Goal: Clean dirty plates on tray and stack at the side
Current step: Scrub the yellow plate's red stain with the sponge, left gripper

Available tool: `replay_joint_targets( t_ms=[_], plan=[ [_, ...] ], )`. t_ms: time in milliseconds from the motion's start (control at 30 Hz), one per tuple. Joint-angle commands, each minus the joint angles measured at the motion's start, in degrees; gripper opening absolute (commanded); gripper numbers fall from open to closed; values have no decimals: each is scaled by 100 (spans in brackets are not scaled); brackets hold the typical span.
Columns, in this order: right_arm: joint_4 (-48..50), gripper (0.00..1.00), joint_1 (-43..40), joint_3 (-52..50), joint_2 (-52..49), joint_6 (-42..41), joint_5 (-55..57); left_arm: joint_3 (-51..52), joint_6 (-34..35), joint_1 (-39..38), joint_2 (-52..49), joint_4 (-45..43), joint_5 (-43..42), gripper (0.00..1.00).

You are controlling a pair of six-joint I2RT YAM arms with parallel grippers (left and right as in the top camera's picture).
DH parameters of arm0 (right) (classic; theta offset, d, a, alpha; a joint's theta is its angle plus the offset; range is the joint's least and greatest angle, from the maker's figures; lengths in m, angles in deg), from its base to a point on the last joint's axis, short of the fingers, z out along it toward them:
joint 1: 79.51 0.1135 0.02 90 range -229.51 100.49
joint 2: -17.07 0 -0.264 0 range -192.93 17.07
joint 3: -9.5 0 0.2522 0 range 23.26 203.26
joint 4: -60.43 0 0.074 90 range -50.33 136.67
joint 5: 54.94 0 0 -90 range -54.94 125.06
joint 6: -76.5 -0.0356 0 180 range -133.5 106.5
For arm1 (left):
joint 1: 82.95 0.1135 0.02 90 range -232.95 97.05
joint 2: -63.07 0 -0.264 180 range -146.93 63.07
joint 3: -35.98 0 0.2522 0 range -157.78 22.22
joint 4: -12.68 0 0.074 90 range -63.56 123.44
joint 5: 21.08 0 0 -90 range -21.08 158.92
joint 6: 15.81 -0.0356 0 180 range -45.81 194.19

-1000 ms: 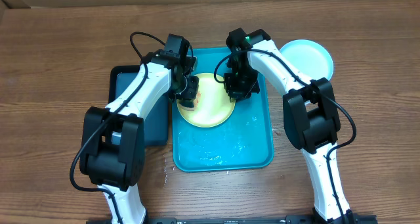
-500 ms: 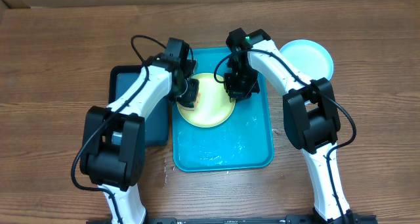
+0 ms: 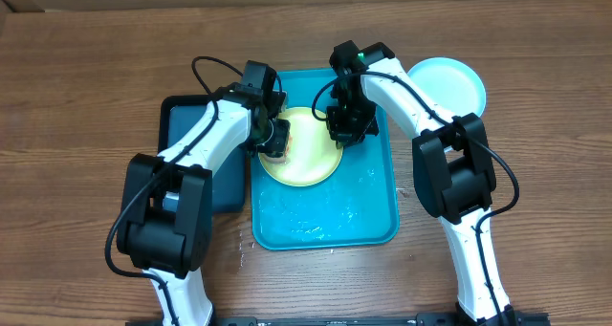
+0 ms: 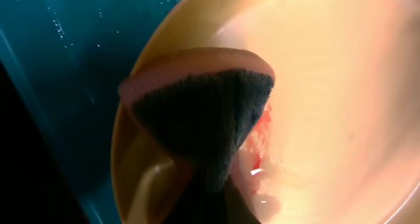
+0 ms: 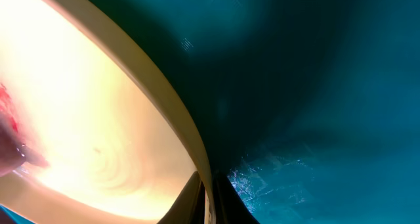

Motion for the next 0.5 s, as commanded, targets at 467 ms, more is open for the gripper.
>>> replay_joint_targets(
  t_ms=[467],
  plan=[
    [61,4,28,-31,249,-9,9,-409,-306,-90,-496,175,-2286,4]
  ],
)
